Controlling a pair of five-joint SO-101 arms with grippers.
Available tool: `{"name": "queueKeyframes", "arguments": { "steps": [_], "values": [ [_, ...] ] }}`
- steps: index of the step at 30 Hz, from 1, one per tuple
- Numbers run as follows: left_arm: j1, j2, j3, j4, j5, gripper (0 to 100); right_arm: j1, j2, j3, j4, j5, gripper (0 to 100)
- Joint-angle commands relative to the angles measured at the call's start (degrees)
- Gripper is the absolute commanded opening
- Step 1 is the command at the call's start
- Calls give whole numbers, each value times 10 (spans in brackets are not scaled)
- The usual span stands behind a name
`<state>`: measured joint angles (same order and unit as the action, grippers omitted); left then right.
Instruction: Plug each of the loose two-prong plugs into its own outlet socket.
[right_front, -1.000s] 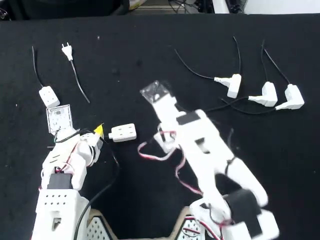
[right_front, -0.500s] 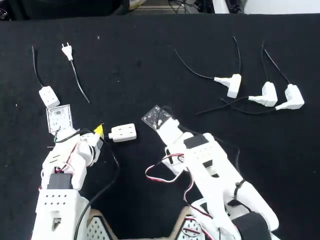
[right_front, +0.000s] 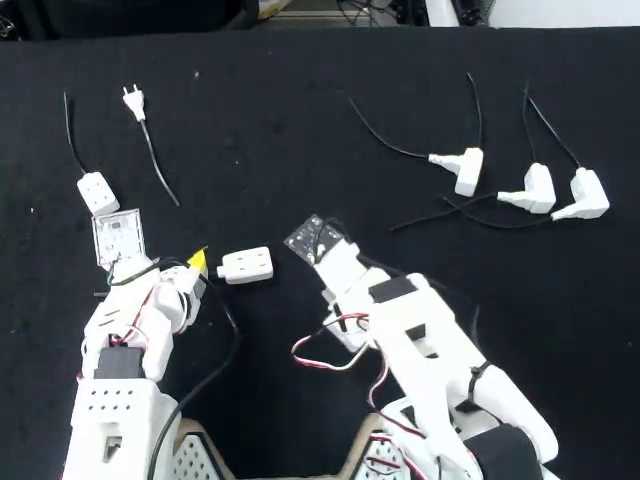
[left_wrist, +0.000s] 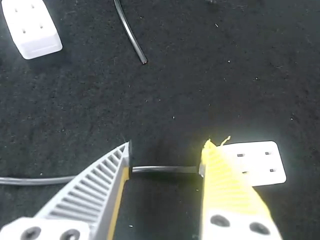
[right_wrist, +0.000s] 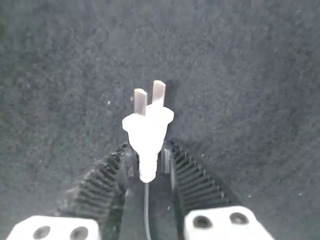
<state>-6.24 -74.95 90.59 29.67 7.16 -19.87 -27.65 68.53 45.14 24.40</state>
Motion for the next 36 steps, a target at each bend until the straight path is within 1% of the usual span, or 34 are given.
{"name": "queueKeyframes", "arguments": {
  "steps": [1, 6, 9, 11, 15, 22, 24, 26, 27, 28, 30, 36],
  "values": [
    [-5, 1, -7, -5, -4, 234, 9, -16, -3, -33, 1, 78],
    [-4, 1, -7, -5, -4, 234, 9, -17, -15, -33, -1, 82],
    [-4, 1, -7, -5, -4, 234, 9, -15, -26, -32, -37, 91],
    [-3, 1, -7, -5, -4, 234, 6, -13, -28, -34, -51, 122],
    [-3, 1, -7, -6, -4, 234, 6, -13, -28, -39, -53, 137],
    [-3, 1, -7, -6, -4, 234, 10, -12, -4, -98, -49, 137],
    [-3, 1, -7, -6, -4, 234, 10, -13, -3, -101, -48, 113],
    [-3, 1, -7, -6, -4, 234, 10, -16, -4, -101, -51, 15],
    [-3, 1, -7, -6, -4, 234, 10, -16, -5, -100, -52, 9],
    [-3, 1, -7, -6, -4, 234, 10, -16, -5, -97, -52, 28],
    [-3, 1, -7, -6, -4, 234, 11, -16, -4, -93, -51, 8],
    [-3, 1, -7, -6, -4, 234, 10, -17, -28, 8, -48, 10]
  ]
}}
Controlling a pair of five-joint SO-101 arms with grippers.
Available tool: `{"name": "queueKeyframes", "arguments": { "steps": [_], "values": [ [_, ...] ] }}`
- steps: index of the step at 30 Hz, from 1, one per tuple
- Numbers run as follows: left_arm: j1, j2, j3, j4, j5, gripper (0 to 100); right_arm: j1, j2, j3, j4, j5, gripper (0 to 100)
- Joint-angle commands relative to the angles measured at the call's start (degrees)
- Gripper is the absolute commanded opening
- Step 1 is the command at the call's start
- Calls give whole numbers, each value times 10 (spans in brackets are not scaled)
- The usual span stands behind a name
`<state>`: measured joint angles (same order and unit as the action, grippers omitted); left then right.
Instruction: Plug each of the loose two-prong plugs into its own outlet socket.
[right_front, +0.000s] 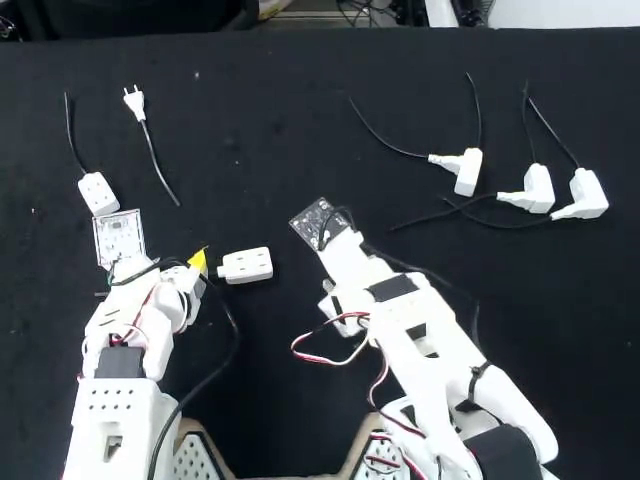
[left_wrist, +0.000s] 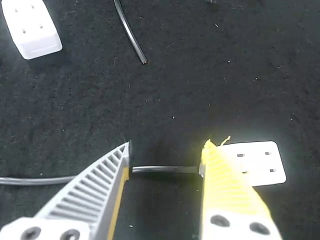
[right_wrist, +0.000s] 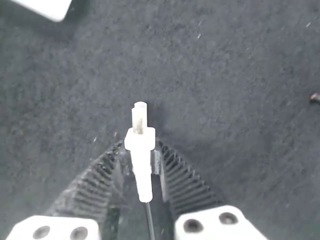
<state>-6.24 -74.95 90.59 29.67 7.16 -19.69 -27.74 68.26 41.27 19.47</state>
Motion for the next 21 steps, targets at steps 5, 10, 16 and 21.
{"name": "queueKeyframes", "arguments": {
  "steps": [5, 10, 16, 21],
  "values": [
    [-3, 1, -7, -6, -4, 234, 8, -41, -17, 78, 3, 10],
    [-3, 1, -8, -6, -4, 234, 5, -67, -2, 83, 3, 41],
    [-3, 1, -8, -6, -4, 234, 7, -55, 23, 70, 3, 114],
    [-3, 1, -8, -5, -4, 234, 7, -57, 27, 47, 0, 78]
  ]
}}
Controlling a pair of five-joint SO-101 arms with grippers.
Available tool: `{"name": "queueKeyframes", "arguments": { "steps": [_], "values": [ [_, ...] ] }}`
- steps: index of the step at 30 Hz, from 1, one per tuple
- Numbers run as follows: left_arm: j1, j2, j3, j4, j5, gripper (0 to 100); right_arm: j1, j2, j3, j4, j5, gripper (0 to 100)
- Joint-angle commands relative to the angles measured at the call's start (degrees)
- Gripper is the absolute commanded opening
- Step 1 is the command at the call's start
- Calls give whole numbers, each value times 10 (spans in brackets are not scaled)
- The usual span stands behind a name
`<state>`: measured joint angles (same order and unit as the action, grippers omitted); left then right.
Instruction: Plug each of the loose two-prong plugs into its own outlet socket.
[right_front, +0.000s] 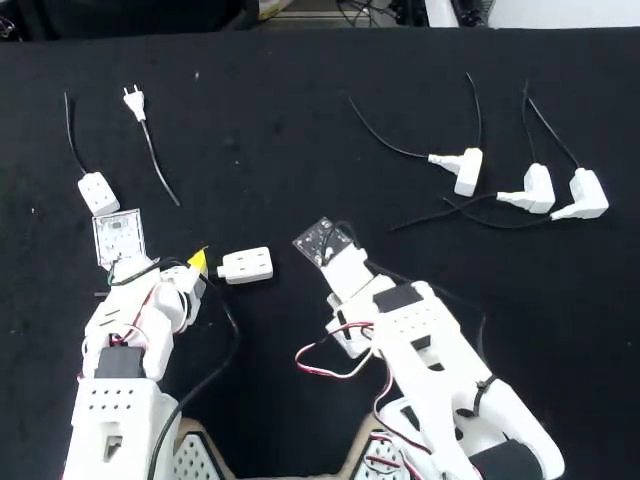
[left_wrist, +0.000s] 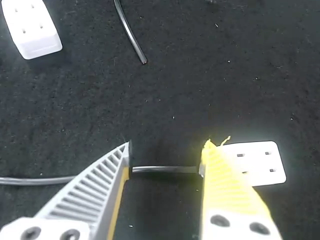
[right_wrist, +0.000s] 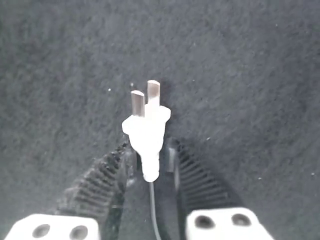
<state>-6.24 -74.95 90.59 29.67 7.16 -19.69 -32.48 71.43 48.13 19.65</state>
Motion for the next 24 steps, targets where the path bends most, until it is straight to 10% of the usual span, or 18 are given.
{"name": "queueKeyframes", "arguments": {
  "steps": [1, 24],
  "values": [
    [-3, 1, -8, -5, -4, 234, 7, -8, -6, -32, -3, 78],
    [-3, 1, -7, -4, -4, 234, 5, -5, -8, -74, -4, 75]
  ]
}}
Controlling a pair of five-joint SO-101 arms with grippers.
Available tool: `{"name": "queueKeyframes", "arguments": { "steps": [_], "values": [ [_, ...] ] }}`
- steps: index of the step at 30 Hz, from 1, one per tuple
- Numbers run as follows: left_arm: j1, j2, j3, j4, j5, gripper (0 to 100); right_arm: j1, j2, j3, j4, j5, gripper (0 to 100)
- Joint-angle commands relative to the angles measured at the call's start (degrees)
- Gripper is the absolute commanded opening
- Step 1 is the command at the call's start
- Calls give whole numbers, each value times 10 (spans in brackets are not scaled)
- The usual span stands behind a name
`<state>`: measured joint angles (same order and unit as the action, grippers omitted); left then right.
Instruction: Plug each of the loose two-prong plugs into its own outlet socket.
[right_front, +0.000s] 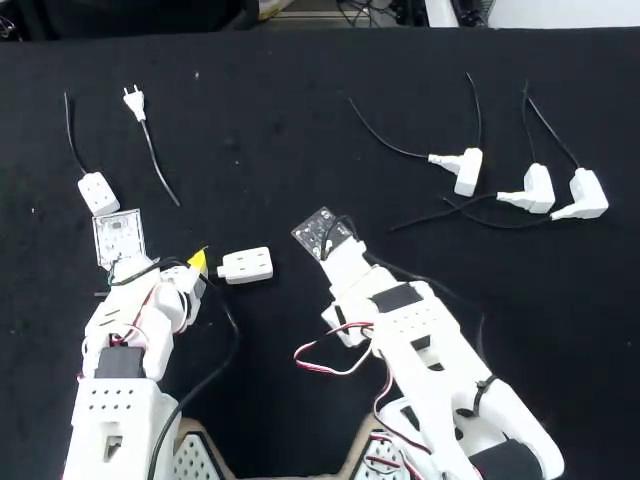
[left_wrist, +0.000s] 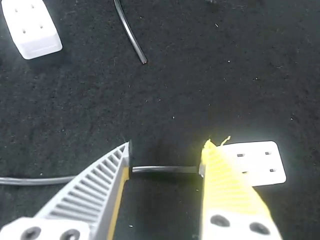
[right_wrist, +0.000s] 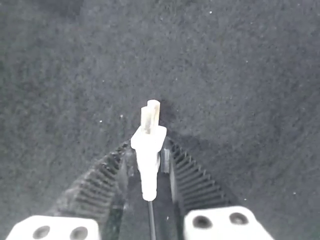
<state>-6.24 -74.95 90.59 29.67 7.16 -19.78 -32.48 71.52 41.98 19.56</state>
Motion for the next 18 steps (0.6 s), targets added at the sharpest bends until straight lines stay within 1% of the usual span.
{"name": "queueKeyframes", "arguments": {
  "steps": [1, 6, 8, 11, 18],
  "values": [
    [-3, 1, -7, -4, -4, 234, 6, -5, -9, -12, -4, 75],
    [-3, 1, -7, -3, -4, 234, 8, -5, -10, -12, -4, 75],
    [-3, 1, -7, -3, -4, 234, 8, -2, -15, -11, -16, 74],
    [-3, 1, -7, -3, -4, 234, 8, 33, -36, -11, -33, 74],
    [-7, 1, -7, -3, -4, 234, 9, 132, -106, 17, -32, 74]
  ]
}}
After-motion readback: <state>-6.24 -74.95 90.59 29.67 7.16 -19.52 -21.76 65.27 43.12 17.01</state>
